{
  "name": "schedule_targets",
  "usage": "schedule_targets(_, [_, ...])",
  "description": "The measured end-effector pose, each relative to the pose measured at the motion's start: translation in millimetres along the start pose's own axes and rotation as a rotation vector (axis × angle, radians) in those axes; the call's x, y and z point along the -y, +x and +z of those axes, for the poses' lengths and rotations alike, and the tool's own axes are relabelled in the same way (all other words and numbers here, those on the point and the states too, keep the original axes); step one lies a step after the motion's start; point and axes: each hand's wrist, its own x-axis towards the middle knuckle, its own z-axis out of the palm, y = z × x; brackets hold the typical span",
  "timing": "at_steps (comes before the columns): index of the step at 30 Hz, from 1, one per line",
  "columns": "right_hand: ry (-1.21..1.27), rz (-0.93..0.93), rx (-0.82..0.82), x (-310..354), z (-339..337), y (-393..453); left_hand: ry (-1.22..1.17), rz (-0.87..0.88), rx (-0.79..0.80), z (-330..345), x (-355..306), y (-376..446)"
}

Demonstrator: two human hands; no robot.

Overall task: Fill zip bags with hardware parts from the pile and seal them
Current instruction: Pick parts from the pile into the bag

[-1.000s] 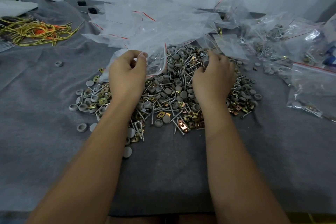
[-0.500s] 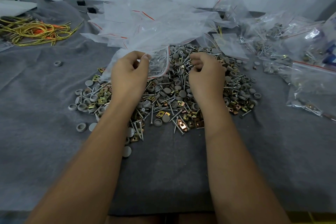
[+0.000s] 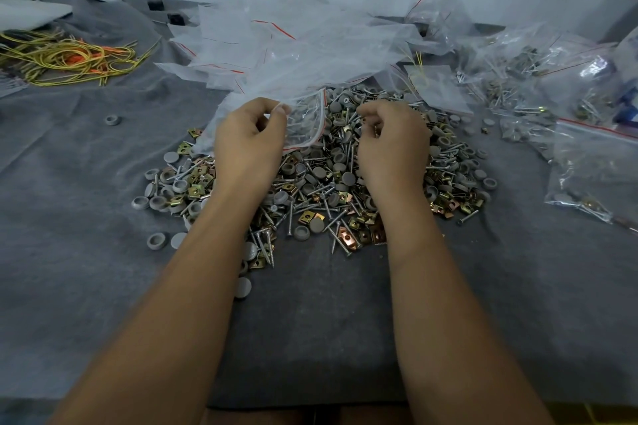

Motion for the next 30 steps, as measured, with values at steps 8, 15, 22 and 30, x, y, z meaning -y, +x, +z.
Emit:
schedule_targets(8, [0.399,0.074,0.033,9,0,0,-0.012,-0.001,0.006,0,-1,-1])
schedule_targets(15, [0.424,-0.022,0.086,17,6,-7,0.035,0.063,0.049,2,0,-1])
schedule_targets(22, [0.391,0.003,0.223,17,14,-9,-0.001,0.163,0.158,4,-5,-5])
schedule_targets(30, [0.271,-0.083,0.177,16,16,-10,-0.029,0.232,0.216,4,-12,-10])
